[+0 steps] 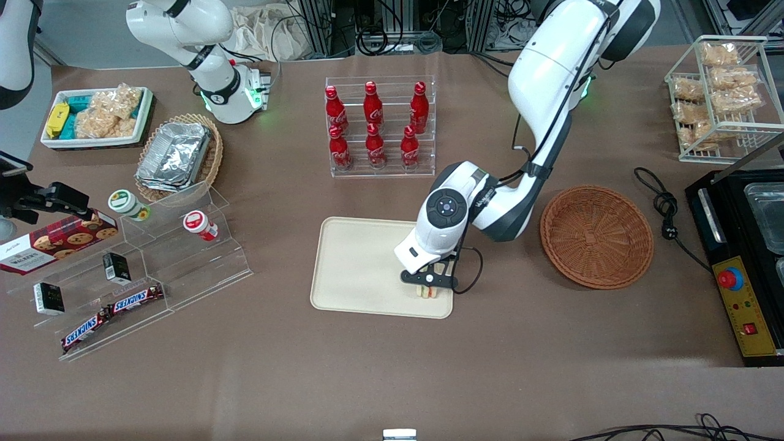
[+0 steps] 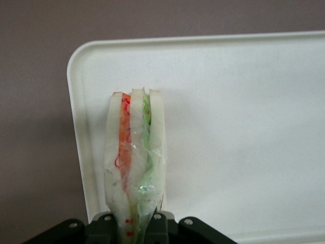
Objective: Place sandwich from basket to tray
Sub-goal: 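Carry the sandwich over the beige tray and lower it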
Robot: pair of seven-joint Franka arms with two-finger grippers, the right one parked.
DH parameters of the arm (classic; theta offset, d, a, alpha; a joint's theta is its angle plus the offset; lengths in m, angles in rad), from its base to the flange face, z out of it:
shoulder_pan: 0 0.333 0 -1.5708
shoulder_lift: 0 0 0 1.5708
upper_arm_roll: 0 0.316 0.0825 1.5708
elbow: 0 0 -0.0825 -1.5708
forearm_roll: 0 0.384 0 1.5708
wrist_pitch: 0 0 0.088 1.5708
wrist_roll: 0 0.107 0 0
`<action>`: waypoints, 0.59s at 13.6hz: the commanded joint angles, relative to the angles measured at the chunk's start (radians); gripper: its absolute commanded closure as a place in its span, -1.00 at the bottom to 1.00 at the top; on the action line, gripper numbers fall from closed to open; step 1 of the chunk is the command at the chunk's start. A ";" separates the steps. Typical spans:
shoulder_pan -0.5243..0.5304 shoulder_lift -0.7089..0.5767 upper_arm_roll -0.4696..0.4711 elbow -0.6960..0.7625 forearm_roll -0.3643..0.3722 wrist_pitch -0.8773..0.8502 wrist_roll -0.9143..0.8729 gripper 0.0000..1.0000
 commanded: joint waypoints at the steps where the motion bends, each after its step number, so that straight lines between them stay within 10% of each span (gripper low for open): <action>1: -0.006 -0.002 0.003 -0.008 0.006 0.003 0.006 0.72; 3: -0.006 -0.005 0.003 -0.008 0.006 0.000 0.005 -0.96; 8: 0.003 -0.049 0.004 -0.007 0.005 -0.040 -0.008 -0.98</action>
